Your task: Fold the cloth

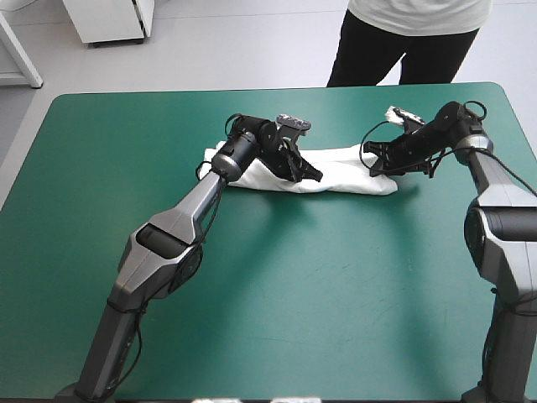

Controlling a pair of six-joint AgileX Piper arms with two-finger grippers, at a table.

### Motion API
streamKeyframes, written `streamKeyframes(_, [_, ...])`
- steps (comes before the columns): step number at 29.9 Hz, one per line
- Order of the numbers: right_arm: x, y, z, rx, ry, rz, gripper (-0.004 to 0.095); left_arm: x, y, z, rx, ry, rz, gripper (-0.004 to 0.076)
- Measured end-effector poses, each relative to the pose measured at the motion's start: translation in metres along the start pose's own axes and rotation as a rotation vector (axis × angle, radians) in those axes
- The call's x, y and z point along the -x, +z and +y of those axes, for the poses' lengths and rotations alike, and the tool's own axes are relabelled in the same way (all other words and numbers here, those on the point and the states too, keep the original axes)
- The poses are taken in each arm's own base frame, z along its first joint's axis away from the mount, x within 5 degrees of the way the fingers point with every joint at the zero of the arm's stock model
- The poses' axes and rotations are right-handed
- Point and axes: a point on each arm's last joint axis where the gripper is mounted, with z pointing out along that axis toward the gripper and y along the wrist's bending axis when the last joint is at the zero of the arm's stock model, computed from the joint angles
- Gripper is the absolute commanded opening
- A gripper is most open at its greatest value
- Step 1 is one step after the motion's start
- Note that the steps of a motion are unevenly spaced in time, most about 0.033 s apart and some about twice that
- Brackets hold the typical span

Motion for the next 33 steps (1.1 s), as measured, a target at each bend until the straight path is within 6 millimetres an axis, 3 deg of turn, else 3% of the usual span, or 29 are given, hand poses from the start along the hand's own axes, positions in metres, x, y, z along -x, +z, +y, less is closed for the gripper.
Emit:
streamKeyframes(5, [0.001,-0.024,0.016,0.029,-0.044,-0.049,-0.0017,0.0,0.0,0.0,0.001,0.0,0.001,-0.001])
streamKeyframes(10, [-0.001,-0.065,0.049,0.102,-0.104,-0.143,-0.0017,0.0,0.0,0.0,0.001,0.0,0.001,-0.001])
streamKeyframes(13, [-0.004,-0.078,0.068,0.142,-0.139,-0.17,-0.0017,0.0,0.0,0.0,0.002,0.001,0.002,-0.001])
streamKeyframes(22, [-0.015,-0.081,0.116,0.209,-0.256,-0.19,-0.0017,0.0,0.0,0.0,0.001,0.0,0.001,-0.001])
streamKeyframes(28, [-0.015,-0.08,0.121,0.212,-0.263,-0.208,-0.0017,-0.001,0.0,0.001,0.008,-0.006,0.007,-0.001])
streamKeyframes(33, [-0.013,-0.08,0.12,0.2,-0.264,-0.226,-0.0017,-0.002,-0.027,0.005,0.095,-0.029,0.053,-0.001])
